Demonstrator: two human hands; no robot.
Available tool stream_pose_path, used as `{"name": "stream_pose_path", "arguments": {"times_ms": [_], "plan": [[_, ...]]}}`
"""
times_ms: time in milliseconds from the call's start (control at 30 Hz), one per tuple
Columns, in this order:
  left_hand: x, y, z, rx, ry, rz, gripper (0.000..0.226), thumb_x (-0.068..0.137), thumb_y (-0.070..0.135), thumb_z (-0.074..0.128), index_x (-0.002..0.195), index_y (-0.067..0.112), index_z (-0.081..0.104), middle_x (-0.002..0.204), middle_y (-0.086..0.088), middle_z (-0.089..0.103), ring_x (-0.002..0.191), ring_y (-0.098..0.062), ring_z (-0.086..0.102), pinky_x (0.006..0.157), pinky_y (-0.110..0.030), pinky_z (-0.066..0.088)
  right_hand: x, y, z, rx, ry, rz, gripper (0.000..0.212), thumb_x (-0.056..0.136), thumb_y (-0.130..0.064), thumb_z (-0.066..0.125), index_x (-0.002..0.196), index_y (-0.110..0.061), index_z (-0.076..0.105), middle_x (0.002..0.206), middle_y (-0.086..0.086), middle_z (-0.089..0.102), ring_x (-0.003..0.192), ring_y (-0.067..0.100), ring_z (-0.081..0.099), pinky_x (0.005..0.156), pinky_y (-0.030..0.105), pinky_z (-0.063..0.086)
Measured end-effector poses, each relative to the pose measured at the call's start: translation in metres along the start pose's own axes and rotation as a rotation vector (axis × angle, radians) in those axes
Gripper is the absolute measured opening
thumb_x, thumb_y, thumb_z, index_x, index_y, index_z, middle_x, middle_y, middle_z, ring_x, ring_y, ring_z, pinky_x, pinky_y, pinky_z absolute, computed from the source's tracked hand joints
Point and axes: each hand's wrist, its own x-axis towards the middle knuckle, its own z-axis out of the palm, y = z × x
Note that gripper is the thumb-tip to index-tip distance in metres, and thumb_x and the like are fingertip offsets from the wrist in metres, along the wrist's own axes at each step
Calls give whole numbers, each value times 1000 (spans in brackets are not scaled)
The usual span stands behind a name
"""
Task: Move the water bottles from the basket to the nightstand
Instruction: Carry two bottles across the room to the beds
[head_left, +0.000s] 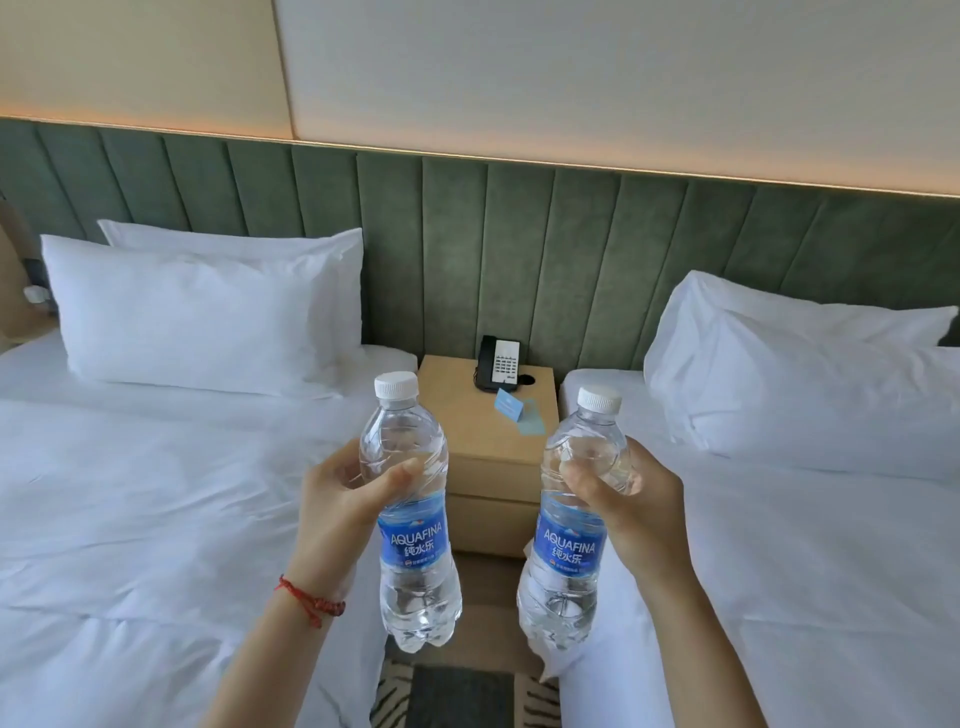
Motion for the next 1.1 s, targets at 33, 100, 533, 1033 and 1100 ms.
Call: {"name": "stream_pose_path", "arguments": {"times_ms": [33,100,533,1033,1100], "plan": [[23,-9,-1,2,0,1,42,52,39,74,87,16,72,81,-2,75,73,-15,70,57,-17,52,22,9,10,4,-1,1,18,59,-32,71,75,-28,65,73,-16,71,69,-1,67,54,9,48],[70,-23,-2,2,-6,-5,43,51,40,74,85,16,72,80,-2,75,72,-15,70,56,-17,51,65,21,30,5,-2,8,15,59,-32,72,73,-30,66,74,-14,72,70,1,68,54,10,49],[335,-93,2,13,-37,-50,25,60,24,75,84,17,71,78,1,74,70,-12,69,56,-14,50,298,80,122,-101,27,24,29,46,-56,66,74,-48,62,76,-24,68,75,-6,64,55,5,46],[559,-200,45,106,77,-113,36,47,42,75,79,25,71,76,6,74,68,-7,69,55,-11,49,546,192,179,-37,-101,110,35,50,-51,70,83,-43,66,80,-16,72,73,-1,67,55,13,48],[582,-213,48,118,85,-123,36,48,41,75,80,26,70,77,6,74,69,-7,69,55,-11,49,575,203,188,-30,-94,144,38,47,-52,70,84,-43,66,80,-16,72,74,-1,67,59,14,48]]}}
